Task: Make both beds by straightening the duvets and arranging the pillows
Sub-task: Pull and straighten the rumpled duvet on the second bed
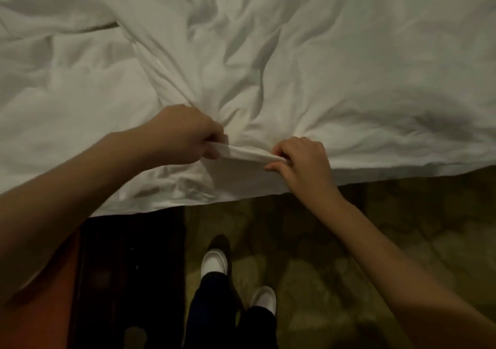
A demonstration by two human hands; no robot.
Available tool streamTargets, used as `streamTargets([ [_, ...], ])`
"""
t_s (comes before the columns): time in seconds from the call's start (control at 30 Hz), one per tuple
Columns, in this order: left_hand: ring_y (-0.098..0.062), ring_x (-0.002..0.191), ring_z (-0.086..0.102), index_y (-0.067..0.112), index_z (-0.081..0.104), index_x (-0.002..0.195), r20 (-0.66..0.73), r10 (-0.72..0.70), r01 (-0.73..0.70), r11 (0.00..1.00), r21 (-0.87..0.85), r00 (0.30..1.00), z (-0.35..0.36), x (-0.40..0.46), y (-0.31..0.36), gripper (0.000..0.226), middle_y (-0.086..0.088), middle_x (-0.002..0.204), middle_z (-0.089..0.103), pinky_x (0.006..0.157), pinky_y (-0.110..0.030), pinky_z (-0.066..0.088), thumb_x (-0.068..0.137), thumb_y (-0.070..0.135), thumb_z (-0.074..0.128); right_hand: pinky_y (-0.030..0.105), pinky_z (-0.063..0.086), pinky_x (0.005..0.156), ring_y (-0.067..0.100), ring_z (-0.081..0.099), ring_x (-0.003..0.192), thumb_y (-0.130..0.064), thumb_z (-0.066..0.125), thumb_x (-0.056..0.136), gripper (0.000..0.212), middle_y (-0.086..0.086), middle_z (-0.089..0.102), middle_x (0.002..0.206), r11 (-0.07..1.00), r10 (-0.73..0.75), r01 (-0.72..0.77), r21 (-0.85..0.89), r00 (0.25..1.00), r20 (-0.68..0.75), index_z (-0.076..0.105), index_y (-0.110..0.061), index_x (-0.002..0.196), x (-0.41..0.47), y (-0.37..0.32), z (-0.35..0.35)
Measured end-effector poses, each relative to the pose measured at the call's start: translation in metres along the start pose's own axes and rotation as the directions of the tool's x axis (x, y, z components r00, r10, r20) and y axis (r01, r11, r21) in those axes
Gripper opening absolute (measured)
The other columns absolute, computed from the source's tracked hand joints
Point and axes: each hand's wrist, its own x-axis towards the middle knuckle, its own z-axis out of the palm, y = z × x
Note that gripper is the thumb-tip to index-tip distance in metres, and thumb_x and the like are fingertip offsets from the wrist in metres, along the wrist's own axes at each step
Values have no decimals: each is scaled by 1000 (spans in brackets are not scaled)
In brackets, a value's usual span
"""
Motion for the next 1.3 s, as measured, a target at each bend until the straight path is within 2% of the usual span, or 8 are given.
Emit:
streamTargets([
  [0.27,-15,104,58,33,64,110,191,-66,85,992,-96,979,62,-15,32,23,8,110,65,73,-24,35,90,42,58,25,22,71,25,59,69,-24,64,78,9,1,61,72,997,-15,28,-75,987,162,64,-15,77,-48,28,25],
  [0.37,-25,96,62,21,69,101,-72,-164,157,983,-96,984,96,-3,34,20,-2,100,67,71,-31,39,85,32,67,29,23,71,28,60,78,-9,73,74,15,3,62,82,984,-13,37,-174,990,138,65,-15,85,-46,43,41],
  [0.5,-28,79,63,10,63,91,-459,8,52,992,118,889,136,-19,44,31,-9,89,65,67,-34,44,66,20,79,31,32,83,21,49,96,-11,81,67,41,8,62,100,969,-33,40,-245,999,33,65,-11,105,-55,51,37],
  [0.67,-29,80,61,11,56,104,-579,136,-3,974,226,804,153,-9,43,26,-11,96,64,65,-35,42,80,16,62,36,31,80,25,43,98,-13,81,67,46,11,60,107,917,-120,125,-380,992,38,61,-11,109,-55,78,37],
  [0.83,-30,65,60,5,64,89,-492,82,-58,996,63,867,147,3,44,20,-12,81,63,47,-32,44,75,14,53,34,31,77,25,47,95,-25,52,83,30,11,63,103,881,-154,130,-454,988,-16,62,-10,107,-50,87,43],
  [1.0,-30,83,64,11,69,98,-325,-39,-63,953,-296,945,130,-4,41,14,-8,91,68,63,-28,36,84,15,66,35,44,67,29,59,75,-20,46,88,24,10,64,85,962,-80,85,-258,996,29,66,-8,94,-46,83,39],
  [1.13,-19,99,61,22,69,110,-161,-100,39,938,-344,982,113,-9,44,23,2,107,68,72,-26,35,89,30,62,29,42,63,27,58,71,-10,55,82,14,9,62,78,985,34,-26,-171,999,39,68,-7,86,-61,74,36],
  [1.3,-23,93,64,21,72,104,-202,-93,21,942,-334,975,104,-29,53,19,-1,100,71,69,-26,35,87,27,66,21,31,63,21,56,73,-17,48,84,21,5,63,79,990,75,-75,-116,997,-11,68,-9,85,-80,61,30],
])
